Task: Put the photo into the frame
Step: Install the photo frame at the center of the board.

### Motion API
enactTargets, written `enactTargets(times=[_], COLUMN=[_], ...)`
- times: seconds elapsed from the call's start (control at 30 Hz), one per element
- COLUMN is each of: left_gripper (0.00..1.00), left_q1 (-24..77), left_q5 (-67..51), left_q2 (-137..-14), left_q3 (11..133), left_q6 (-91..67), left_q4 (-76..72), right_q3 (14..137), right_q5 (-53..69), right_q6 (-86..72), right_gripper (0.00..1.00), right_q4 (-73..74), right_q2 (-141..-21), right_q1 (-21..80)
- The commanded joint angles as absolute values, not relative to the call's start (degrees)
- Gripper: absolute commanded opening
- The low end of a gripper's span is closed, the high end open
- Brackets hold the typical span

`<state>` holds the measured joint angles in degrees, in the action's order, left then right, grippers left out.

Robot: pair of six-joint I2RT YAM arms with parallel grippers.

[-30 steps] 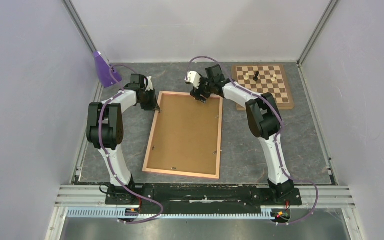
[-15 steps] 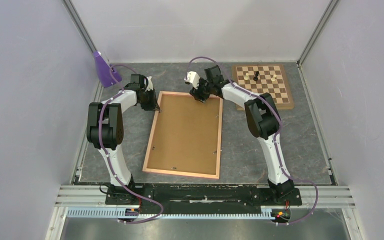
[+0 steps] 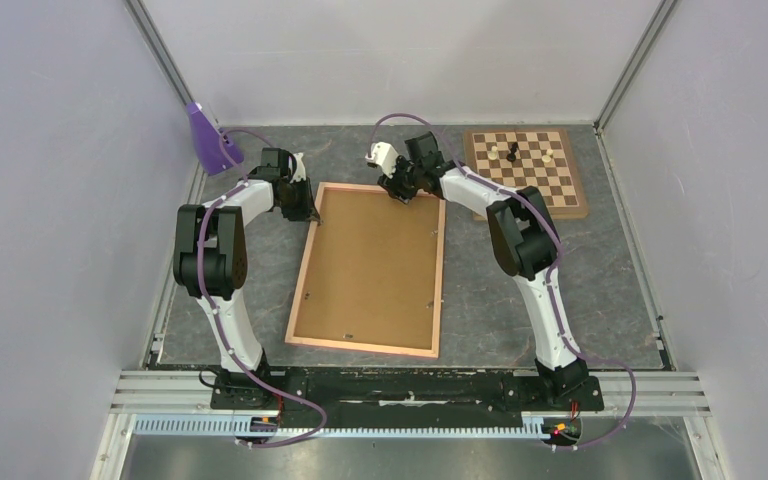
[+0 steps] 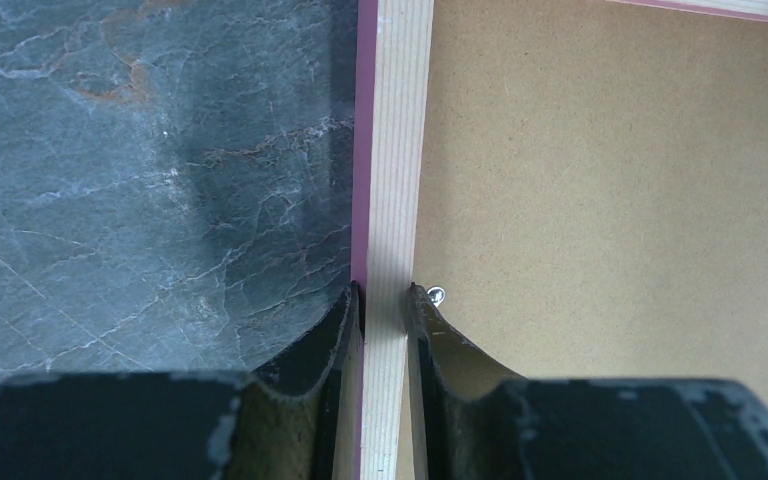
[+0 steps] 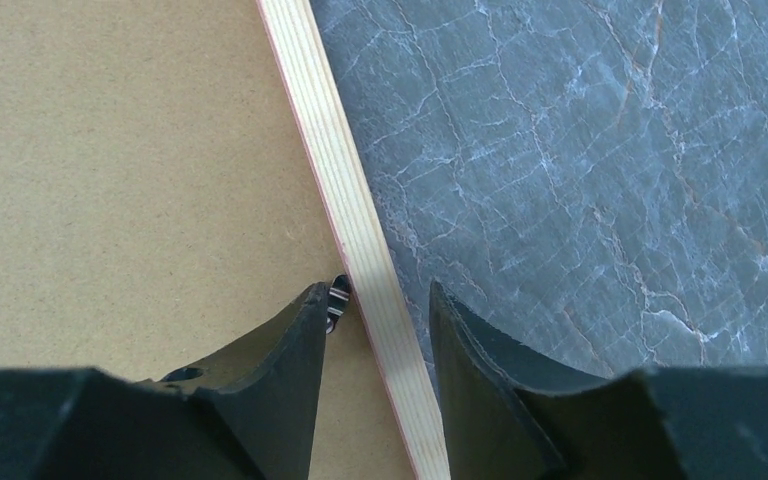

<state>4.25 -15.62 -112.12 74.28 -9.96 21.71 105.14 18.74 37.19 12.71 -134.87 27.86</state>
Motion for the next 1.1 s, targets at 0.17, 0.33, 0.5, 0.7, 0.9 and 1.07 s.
enactTargets(times=[0.17,0.33,0.5,0.7,0.9,1.07], left_gripper=[0.02,0.02,0.02,0.02,0.02,0.02], left_q1=[4.83,4.84,4.83,4.84,4.83,4.83], left_q5=[-16.42,-16.37,-16.18,-16.17,-16.26,-16.41], left_q2=[-113.53,-113.38,-113.38,-113.57,-113.47,-113.46], left_q3=[72.69,72.55,72.42,72.42,72.42,72.49], left_q6=[-11.95,-11.95,-11.95,-11.95,-12.03,-12.56], left_q4=[22.68,22.68,22.51,22.5,22.5,22.23], right_q3=[103.65,102.83,102.7,102.42,102.24,101.52], right_q5=[6.97,4.55,2.37,2.35,3.56,6.84], right_q6=[33.04,30.9,29.57,27.83,26.35,25.03], right_gripper=[0.42,0.42,0.41,0.4,0.46,0.61], right_q4=[8.84,8.87,9.11,9.58,9.63,7.6], right_q2=[-132.55,-132.1,-131.92,-131.51,-130.75,-128.49], right_q1=[27.33,27.33,27.24,27.24,27.15,27.17])
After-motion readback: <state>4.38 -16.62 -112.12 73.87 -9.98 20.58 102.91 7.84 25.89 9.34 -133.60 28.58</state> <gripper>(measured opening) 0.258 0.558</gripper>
